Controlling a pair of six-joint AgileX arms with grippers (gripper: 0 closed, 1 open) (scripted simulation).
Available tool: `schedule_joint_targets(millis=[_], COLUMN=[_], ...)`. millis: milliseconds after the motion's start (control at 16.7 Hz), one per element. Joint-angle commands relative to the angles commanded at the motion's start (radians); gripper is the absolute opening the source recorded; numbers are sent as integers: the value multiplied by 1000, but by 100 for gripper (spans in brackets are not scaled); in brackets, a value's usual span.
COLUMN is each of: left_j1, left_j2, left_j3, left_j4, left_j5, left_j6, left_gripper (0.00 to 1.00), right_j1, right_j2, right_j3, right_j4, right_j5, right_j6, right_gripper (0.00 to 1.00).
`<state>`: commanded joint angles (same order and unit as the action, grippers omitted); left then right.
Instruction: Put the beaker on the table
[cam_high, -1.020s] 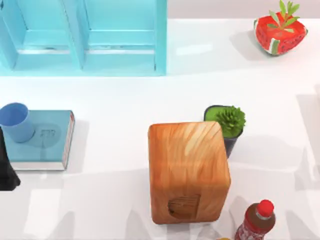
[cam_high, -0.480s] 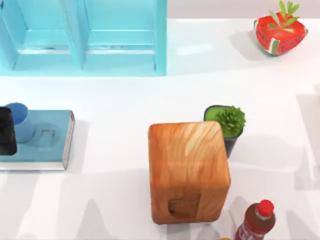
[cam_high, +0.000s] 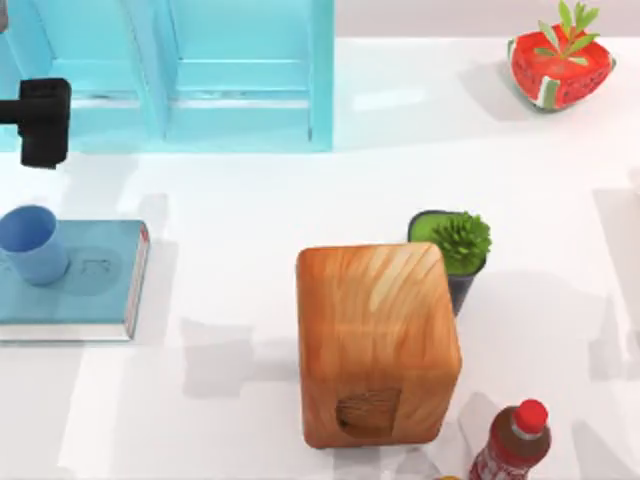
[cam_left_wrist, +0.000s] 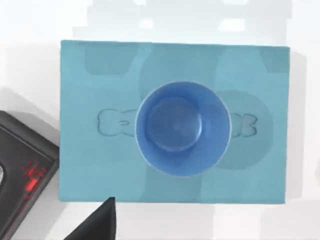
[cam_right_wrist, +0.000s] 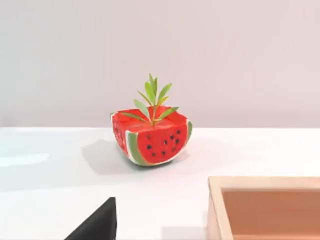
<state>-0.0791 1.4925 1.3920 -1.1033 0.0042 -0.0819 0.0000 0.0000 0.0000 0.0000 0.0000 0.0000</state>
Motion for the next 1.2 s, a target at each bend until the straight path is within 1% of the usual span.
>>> schedule_joint_targets(millis=[240, 360, 480, 900, 1020, 1200], left_j1=[-16, -26, -34, -31, -32, -31], left_j2=[278, 363, 409, 416, 420, 432], left_j3=[259, 336, 375, 363, 307, 178], left_j4=[-207, -281, -324, -314, -257, -107], left_j5=[-7, -9, -9, -9, -9, -9], left_j6=[-10, -9, -7, -4, -2, -2], left_gripper=[100, 100, 100, 100, 100, 100], right_j1=[0, 0, 0, 0, 0, 0], right_j2=[0, 0, 0, 0, 0, 0], right_j3=[0, 0, 0, 0, 0, 0], right_j4=[0, 0, 0, 0, 0, 0], right_j5=[0, 0, 0, 0, 0, 0], right_j6=[0, 0, 0, 0, 0, 0], right_gripper=[100, 100, 100, 100, 100, 100])
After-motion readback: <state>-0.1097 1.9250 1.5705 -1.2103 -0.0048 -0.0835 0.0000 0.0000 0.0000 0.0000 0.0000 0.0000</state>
